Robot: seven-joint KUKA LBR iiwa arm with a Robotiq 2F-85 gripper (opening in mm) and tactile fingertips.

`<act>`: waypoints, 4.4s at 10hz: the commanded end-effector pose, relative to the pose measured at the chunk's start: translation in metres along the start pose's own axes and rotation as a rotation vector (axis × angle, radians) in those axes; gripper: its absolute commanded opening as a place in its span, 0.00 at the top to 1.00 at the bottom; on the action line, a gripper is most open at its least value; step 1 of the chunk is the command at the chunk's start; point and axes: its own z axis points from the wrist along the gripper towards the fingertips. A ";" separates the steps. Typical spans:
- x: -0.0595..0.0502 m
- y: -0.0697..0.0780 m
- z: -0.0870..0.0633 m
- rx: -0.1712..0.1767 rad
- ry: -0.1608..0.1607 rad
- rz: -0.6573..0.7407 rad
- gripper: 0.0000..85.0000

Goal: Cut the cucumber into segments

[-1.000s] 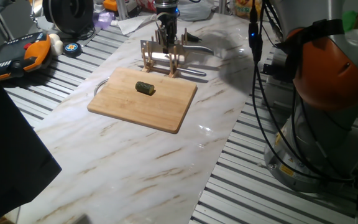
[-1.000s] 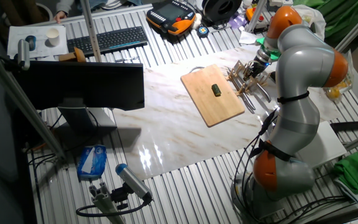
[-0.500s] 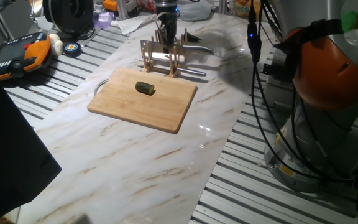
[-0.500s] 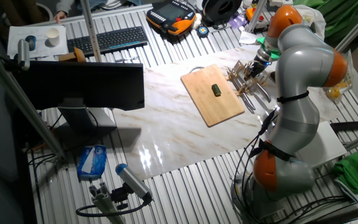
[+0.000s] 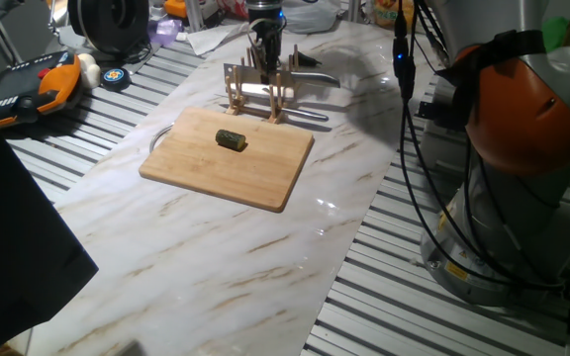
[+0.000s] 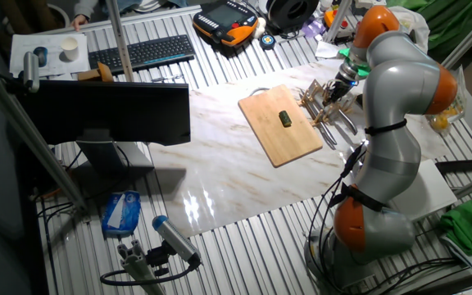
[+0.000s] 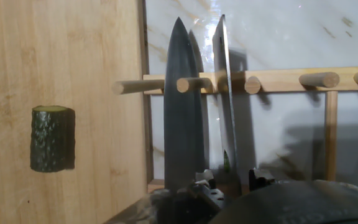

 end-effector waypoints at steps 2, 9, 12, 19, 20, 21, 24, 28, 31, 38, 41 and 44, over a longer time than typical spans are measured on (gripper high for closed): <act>0.000 0.000 0.000 -0.004 0.004 -0.001 0.63; 0.000 0.000 0.000 -0.009 0.011 -0.009 0.81; 0.000 0.001 -0.002 -0.013 0.015 -0.011 0.94; -0.005 0.027 -0.033 0.033 0.028 0.005 0.99; -0.002 0.031 -0.045 0.044 0.031 0.011 0.99; 0.001 0.033 -0.053 0.050 0.033 0.015 0.99; 0.004 0.031 -0.055 0.130 0.038 0.007 0.99; 0.004 0.031 -0.058 0.190 0.032 0.002 0.99; 0.006 0.037 -0.079 0.202 0.033 0.007 0.99; 0.005 0.090 -0.112 0.219 0.042 0.052 0.99; -0.002 0.129 -0.114 0.214 0.054 0.079 0.99; 0.002 0.155 -0.105 0.218 0.052 0.101 0.99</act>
